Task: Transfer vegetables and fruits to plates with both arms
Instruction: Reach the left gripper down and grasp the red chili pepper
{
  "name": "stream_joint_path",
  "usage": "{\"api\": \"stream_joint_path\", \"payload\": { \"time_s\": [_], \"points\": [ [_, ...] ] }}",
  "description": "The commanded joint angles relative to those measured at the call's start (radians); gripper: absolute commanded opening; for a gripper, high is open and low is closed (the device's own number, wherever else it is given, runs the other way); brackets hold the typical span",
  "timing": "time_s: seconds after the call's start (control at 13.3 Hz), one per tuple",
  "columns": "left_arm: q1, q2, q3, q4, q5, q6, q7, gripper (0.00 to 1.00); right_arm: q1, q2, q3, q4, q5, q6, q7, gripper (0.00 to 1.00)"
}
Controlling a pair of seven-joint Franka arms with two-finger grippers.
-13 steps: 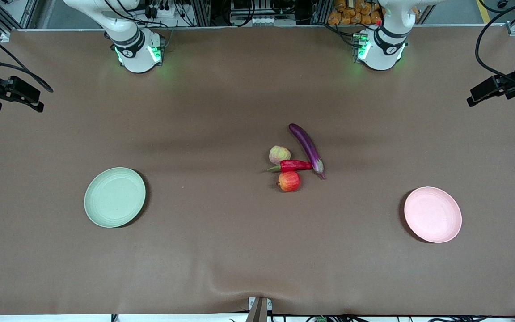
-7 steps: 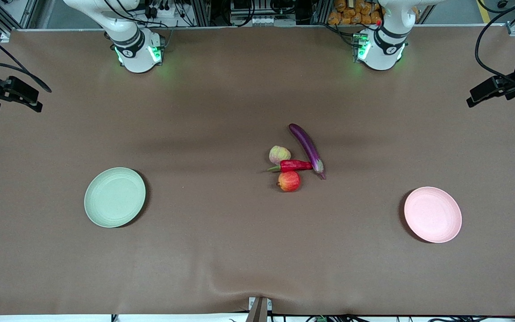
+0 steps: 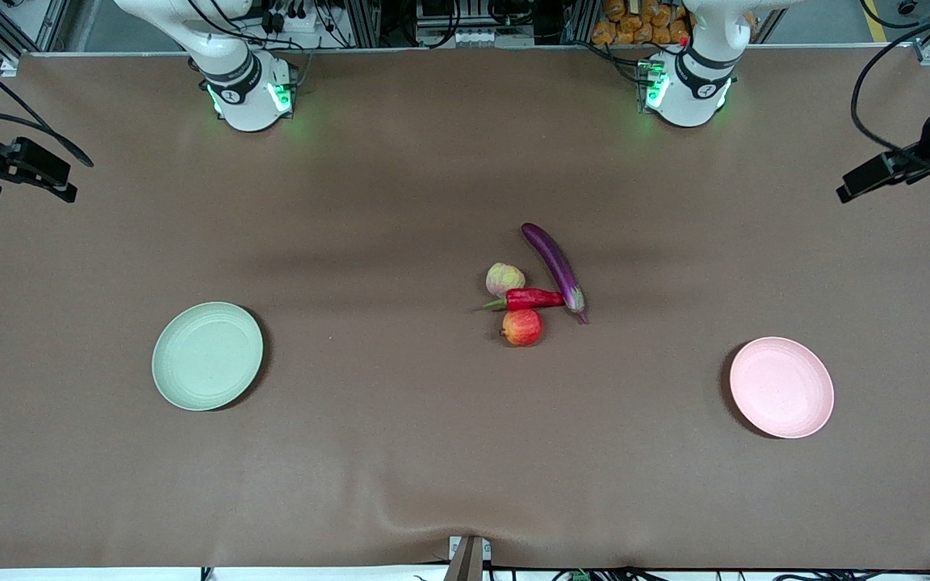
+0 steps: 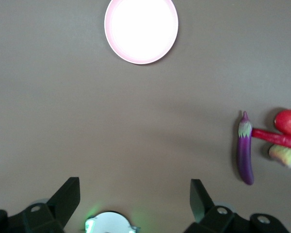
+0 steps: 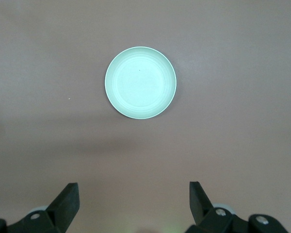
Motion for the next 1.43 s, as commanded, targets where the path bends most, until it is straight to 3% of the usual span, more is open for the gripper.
{"api": "stream_joint_path", "payload": {
  "time_s": [0.0, 0.3, 0.53, 0.9, 1.35],
  "points": [
    [-0.009, 0.081, -0.031, 0.015, -0.011, 0.048, -0.126, 1.00, -0.017, -0.015, 0.013, -0.017, 0.017, 0.003, -0.018, 1.00],
    [-0.040, 0.213, -0.095, 0.007, -0.012, 0.177, -0.308, 1.00, -0.016, -0.015, 0.017, -0.015, 0.017, 0.004, -0.018, 1.00],
    [-0.123, 0.287, -0.101, 0.004, -0.011, 0.247, -0.503, 1.00, -0.019, -0.013, 0.017, -0.017, 0.017, 0.003, -0.018, 1.00],
    [-0.256, 0.393, -0.101, -0.006, -0.011, 0.350, -0.925, 1.00, -0.028, -0.001, 0.015, -0.015, 0.017, -0.003, -0.019, 1.00],
    [-0.403, 0.506, -0.100, -0.089, -0.009, 0.577, -1.474, 1.00, -0.034, 0.017, 0.012, -0.014, 0.017, -0.005, -0.018, 1.00]
  ]
}}
